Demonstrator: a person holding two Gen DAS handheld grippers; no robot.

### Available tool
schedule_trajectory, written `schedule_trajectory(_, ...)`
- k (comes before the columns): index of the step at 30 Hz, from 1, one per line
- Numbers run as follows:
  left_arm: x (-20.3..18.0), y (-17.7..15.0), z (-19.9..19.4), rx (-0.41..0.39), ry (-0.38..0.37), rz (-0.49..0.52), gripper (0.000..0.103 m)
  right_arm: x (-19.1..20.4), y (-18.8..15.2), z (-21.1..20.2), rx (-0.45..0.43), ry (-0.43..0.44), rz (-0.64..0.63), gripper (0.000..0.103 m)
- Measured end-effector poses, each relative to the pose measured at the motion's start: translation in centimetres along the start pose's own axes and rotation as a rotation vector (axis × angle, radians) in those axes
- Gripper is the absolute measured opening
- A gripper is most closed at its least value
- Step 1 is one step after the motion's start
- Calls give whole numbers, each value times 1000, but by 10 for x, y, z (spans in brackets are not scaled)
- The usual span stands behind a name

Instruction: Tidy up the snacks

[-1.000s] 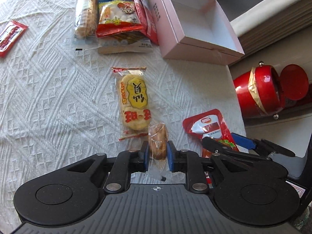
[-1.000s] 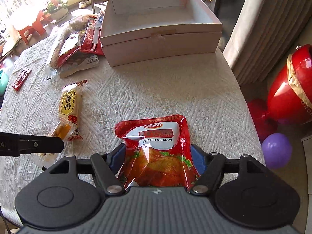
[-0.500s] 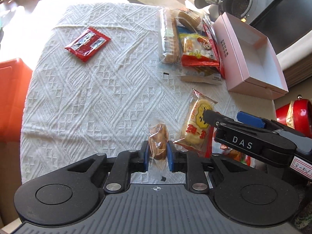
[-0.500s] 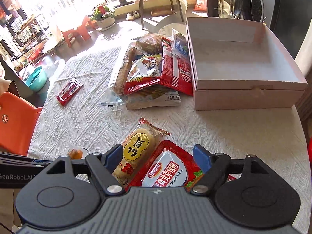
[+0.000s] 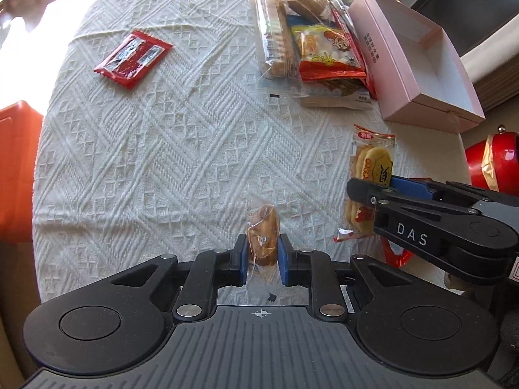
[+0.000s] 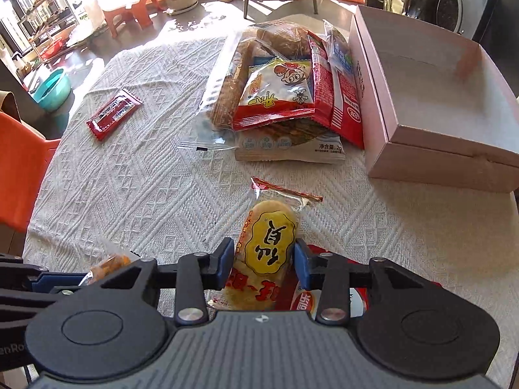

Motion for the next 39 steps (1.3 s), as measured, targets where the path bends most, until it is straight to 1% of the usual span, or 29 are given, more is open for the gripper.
schedule_trajectory(2, -13, 6, 1, 0, -31, 29, 23, -15, -7, -25, -8, 12, 38, 34)
schedule_trajectory(5, -39, 21, 1, -23, -87, 85, 23, -40, -18, -53, -13, -6, 98, 34)
schedule_trajectory(9, -78, 48, -5, -72, -151, 159, 23, -71, -26, -79, -29, -89, 153, 34)
schedule_trajectory(12, -105, 75, -8, -110, -199, 193, 23, -89, -22, -90, -54, -114, 203, 34)
schedule_trajectory(15, -130, 114, -15, -195, -314, 189, 23, -102, -12, -97, -91, -121, 234, 34)
schedule_trajectory(16, -137, 132, -15, -240, -353, 169, 24, -104, -8, -98, -101, -125, 236, 34)
schedule_trajectory(17, -140, 144, -13, -257, -372, 152, 24, -105, -3, -98, -112, -126, 237, 34)
schedule_trajectory(18, -142, 157, -8, -253, -392, 120, 24, -106, 0, -99, -119, -125, 236, 34)
schedule_trajectory(20, -139, 170, -3, -242, -413, 61, 24, -108, 8, -100, -137, -122, 238, 34)
schedule_trajectory(22, -129, 173, -3, -255, -383, 51, 25, -110, 14, -102, -155, -119, 242, 34)
schedule_trajectory(25, -105, 164, 0, -254, -304, 65, 25, -118, 36, -101, -202, -112, 253, 34)
schedule_trajectory(28, -77, 154, 10, -219, -232, 65, 25, -131, 76, -93, -291, -117, 263, 35)
schedule_trajectory(29, -68, 150, 13, -213, -205, 68, 25, -136, 92, -89, -320, -109, 268, 37)
schedule_trajectory(30, -59, 147, 14, -210, -177, 69, 25, -140, 104, -83, -322, -105, 267, 49)
schedule_trajectory(31, -44, 144, 14, -212, -145, 64, 25, -145, 115, -77, -316, -107, 263, 63)
schedule_trajectory(32, -31, 143, 13, -219, -123, 55, 25, -147, 120, -74, -314, -112, 261, 66)
schedule_trajectory(33, -15, 143, 11, -234, -96, 40, 25, -149, 123, -70, -304, -124, 249, 66)
schedule_trajectory(35, 16, 147, 4, -279, -34, -3, 25, -148, 118, -69, -290, -149, 224, 66)
schedule_trajectory(36, 37, 151, -1, -310, 11, -40, 25, -148, 111, -69, -281, -160, 215, 68)
schedule_trajectory(37, 55, 155, -4, -334, 48, -78, 25, -147, 101, -69, -264, -174, 205, 72)
schedule_trajectory(39, 85, 162, -5, -360, 103, -145, 25, -144, 75, -67, -222, -208, 193, 74)
Point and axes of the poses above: each gripper's, at about its wrist camera, not at the fingertips, and z roughly the way its jaws point, x to its left, y to its top, the point moved 4 cm from there along z, roughly the way its jaws point, and after that the axes turned 1 degree about -x, right-handed, at the moved point
